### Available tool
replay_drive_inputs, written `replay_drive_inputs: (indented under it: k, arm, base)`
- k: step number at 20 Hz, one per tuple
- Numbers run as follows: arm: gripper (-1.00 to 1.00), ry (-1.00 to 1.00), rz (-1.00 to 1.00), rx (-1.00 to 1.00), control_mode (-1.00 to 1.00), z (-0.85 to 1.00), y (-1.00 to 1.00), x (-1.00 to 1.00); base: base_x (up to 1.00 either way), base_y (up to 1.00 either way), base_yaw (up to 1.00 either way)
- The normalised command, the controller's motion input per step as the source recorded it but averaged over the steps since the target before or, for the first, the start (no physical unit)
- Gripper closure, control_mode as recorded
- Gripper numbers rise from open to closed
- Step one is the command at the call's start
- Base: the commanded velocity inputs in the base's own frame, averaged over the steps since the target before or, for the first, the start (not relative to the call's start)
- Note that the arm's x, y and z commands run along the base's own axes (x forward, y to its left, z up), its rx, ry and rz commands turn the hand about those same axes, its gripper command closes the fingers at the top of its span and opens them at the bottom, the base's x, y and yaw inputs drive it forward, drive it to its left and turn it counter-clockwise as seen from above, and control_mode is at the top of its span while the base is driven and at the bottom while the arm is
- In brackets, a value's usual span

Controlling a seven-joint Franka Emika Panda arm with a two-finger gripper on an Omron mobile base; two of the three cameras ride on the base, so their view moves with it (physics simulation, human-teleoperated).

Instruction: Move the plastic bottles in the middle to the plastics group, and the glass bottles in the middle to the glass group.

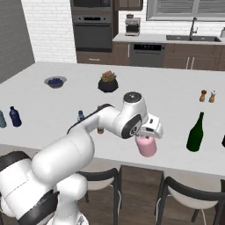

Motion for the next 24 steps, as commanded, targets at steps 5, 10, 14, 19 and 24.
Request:
replay_drive_inputs:
  k: [5, 10, 14, 19, 24]
  arm:
    - [1.00, 0.00, 0.00, 0.08, -1.00, 0.10, -0.62, 0.46]
    - [1.00, 0.00, -0.01, 0.11, -1.00, 0.00, -0.54, 0.50]
    - [1.00, 0.00, -0.04, 0.01, -1.00, 0.00, -0.22, 0.48]
    - [1.00, 0.00, -0.07, -0.01, -1.00, -0.11, -0.09, 0.35]
    - [1.00, 0.00, -0.05, -0.01, -1.00, -0.33, -0.32, 0.30]
  base:
    - [0.00, 0.00, 0.00]
    - [0.00, 0.00, 0.00]
    - [0.00, 0.00, 0.00]
    - [0.00, 0.00, 0.00]
    - [0.00, 0.00, 0.00]
